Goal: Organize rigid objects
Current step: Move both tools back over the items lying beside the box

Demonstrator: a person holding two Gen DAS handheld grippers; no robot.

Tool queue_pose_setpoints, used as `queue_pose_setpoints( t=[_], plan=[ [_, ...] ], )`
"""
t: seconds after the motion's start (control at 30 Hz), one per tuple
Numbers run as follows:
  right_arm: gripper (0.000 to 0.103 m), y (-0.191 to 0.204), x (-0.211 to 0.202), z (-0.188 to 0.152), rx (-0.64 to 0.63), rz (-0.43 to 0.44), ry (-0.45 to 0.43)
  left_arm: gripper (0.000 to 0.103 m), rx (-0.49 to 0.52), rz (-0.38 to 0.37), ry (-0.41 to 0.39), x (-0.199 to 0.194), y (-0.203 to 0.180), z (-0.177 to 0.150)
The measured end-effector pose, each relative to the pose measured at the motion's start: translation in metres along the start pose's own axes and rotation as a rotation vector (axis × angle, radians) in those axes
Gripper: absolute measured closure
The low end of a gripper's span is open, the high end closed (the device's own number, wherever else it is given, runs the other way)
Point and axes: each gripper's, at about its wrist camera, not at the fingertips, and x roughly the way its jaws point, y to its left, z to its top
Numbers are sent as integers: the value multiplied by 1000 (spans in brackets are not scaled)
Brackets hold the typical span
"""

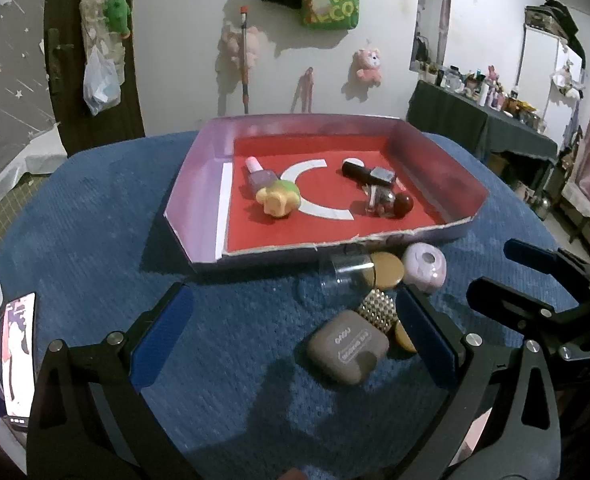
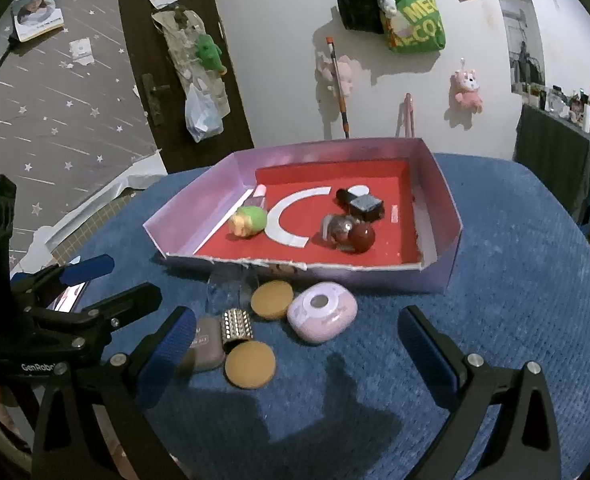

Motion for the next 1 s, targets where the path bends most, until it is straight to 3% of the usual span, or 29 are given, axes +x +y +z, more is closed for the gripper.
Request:
queue_pose_setpoints(
  t=[0.8, 1.0],
  plan=[
    [0, 9, 23, -37, -60, -48, 58, 0, 0, -23, 86, 21, 1, -27],
    [0, 0, 23, -40, -39, -26, 68, 0, 3, -34, 104, 27, 0, -30]
  ],
)
